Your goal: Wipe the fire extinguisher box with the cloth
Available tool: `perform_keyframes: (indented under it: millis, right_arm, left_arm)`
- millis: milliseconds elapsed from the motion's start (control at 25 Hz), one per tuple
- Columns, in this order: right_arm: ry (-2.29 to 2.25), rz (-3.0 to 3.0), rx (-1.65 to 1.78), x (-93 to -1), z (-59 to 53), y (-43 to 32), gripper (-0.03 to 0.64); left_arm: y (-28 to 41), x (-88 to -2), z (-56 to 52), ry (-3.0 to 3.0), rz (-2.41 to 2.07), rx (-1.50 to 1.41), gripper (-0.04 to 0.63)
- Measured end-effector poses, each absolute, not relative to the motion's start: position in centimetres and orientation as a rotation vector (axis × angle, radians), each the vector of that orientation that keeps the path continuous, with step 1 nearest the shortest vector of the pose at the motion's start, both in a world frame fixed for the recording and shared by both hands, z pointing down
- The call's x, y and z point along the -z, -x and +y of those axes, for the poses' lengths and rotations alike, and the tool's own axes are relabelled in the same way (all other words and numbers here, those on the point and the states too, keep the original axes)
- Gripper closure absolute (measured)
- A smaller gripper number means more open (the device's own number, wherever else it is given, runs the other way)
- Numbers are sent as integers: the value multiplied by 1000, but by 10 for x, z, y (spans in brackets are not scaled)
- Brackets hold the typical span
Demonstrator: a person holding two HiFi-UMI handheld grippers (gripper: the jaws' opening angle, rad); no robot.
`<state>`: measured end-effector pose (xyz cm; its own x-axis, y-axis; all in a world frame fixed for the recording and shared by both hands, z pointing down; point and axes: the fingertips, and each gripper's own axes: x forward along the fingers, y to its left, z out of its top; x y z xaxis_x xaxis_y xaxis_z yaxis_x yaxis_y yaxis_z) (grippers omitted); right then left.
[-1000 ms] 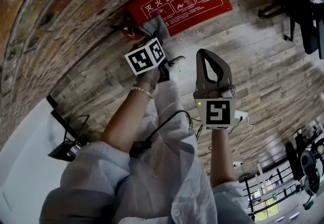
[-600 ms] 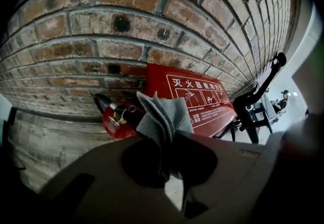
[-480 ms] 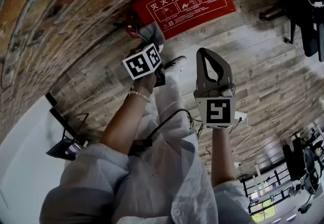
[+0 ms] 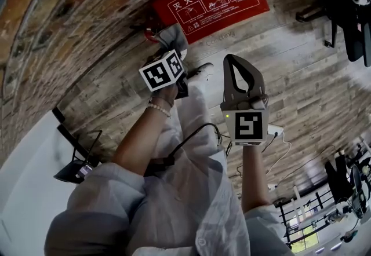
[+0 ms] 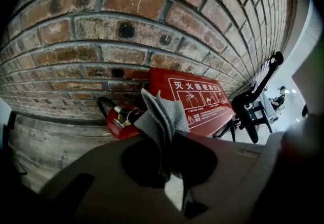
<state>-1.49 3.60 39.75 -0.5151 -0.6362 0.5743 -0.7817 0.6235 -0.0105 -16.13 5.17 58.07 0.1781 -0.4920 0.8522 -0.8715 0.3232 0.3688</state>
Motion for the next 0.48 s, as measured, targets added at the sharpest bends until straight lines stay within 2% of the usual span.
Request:
perform_keyframes:
  millis: [480]
  right_arm:
    - [-1270,-2298,-309,-334,28,4,608]
  left_arm:
    - [150,-462,-13,-1755,-1467,-502,586]
